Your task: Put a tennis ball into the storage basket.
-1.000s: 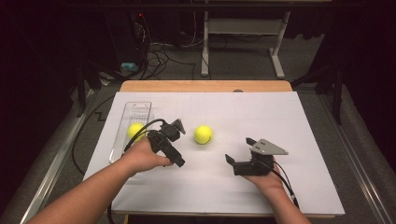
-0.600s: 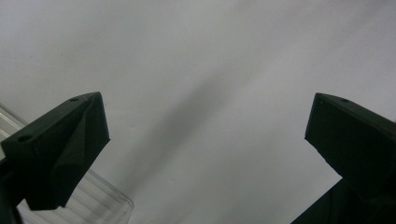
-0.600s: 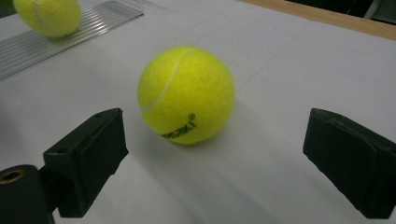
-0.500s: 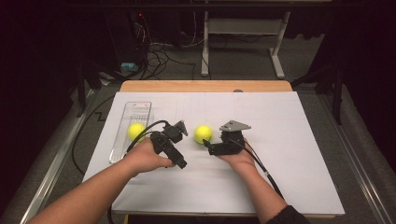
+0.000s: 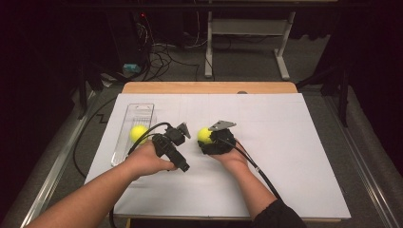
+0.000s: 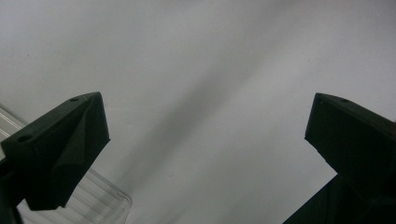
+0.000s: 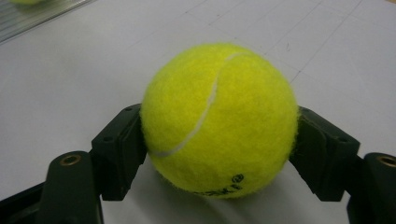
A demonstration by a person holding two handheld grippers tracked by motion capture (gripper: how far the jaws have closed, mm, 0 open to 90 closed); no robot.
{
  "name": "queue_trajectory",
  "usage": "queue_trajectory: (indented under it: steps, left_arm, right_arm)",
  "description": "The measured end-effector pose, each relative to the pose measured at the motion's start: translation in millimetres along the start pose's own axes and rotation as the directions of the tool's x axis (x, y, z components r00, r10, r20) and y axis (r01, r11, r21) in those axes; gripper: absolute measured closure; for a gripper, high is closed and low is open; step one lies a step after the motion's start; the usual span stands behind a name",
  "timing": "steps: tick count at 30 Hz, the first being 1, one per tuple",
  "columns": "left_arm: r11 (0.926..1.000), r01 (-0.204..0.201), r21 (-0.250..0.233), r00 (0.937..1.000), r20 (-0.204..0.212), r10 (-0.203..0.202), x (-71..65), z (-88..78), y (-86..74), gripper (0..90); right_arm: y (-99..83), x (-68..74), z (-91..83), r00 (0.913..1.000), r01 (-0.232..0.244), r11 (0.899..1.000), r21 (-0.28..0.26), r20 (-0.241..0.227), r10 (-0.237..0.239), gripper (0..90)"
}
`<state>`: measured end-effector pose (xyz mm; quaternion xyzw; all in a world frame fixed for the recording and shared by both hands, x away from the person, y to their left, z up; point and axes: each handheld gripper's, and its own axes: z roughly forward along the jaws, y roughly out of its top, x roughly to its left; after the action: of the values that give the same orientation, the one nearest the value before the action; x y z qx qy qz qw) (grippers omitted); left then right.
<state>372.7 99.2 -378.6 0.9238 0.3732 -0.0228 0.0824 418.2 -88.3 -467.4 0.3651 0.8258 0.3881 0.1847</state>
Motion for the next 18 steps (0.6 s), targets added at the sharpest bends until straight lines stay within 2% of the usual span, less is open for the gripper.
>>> queue_trajectory:
  steps: [4, 8, 18]
  left_arm:
    - [1.0, 0.007, -0.005, 1.0, 0.006, -0.007, 1.6, -0.5, -0.1, 0.7]
    - [0.9999, 0.008, -0.006, 0.9999, 0.008, -0.008, 1.9, -0.4, -0.1, 0.7]
    - [0.9999, 0.012, -0.007, 0.9999, 0.004, -0.012, 0.9, -0.8, -0.1, 0.7]
  right_arm:
    - [-0.9, 1.4, -2.3, 0.9998, 0.012, 1.0, -0.007, 0.015, -0.012, 26.8]
    - [-3.7, 3.6, -10.1, 0.9997, 0.022, 0.999, -0.04, 0.009, -0.022, 26.9]
    - [-18.8, 4.0, -47.7, 0.9998, 0.02, 0.993, -0.119, -0.006, -0.021, 27.0]
